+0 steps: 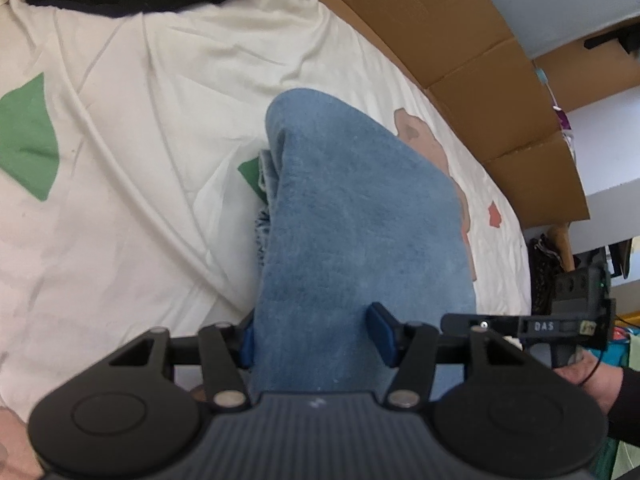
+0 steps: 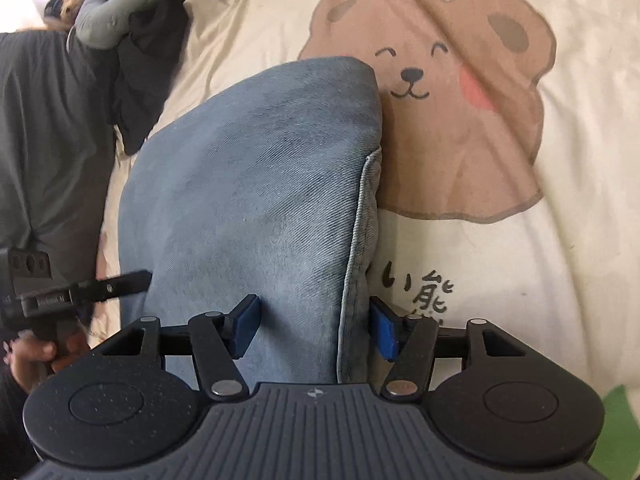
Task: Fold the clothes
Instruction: 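Close both tools on the folded jeans edge, then lift the folded jeans off the sheet with both tools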
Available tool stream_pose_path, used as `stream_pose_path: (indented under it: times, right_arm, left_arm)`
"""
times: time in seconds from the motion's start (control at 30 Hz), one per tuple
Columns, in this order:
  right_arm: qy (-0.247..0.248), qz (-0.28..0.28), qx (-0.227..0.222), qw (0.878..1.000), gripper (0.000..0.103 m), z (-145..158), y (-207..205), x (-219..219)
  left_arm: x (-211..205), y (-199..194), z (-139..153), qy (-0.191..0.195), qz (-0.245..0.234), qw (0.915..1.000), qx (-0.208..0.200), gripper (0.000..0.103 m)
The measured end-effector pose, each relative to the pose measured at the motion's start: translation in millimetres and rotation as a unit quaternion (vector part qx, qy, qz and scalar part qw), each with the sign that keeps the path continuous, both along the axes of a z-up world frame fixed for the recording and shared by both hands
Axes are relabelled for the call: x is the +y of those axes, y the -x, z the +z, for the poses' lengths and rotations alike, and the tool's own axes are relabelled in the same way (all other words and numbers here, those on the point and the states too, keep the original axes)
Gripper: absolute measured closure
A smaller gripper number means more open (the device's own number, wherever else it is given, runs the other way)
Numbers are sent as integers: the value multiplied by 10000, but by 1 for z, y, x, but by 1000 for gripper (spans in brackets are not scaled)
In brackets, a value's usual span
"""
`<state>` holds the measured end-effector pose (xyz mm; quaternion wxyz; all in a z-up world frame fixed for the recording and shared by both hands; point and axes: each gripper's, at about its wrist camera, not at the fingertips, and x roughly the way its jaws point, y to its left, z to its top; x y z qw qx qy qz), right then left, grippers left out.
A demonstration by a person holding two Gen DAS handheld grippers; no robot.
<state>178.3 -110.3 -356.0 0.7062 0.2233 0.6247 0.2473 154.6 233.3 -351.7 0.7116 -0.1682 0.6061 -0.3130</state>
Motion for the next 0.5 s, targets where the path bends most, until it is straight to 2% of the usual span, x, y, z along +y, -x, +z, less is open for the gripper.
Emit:
stream_pose_path:
  times: [0.07,0.1,0.23,0.33,0.5]
  right_arm:
    - [-79,-42,8,10000,44,-2,-1,1]
    - [-96,-37,-8,9999,49,-1,-1,2]
    - [-251,-14,-104,9996,75,7,0,-3]
    - [-304,78,-212,9993,83,17,0,-5]
    - [-280,271,-357,9986,84,35,-4,-6]
  left_arm:
    - [0,-1,-2,11,9,10000,22,43]
    - [-1,-1,-1,-1,-1,10000,2,44]
    - [-5,2,4,-70,-87,9998,-155,48]
    - [-7,3,6,-83,-105,9997,-192,51]
    - [-12,5,8,-33,-119,9997,-208,51]
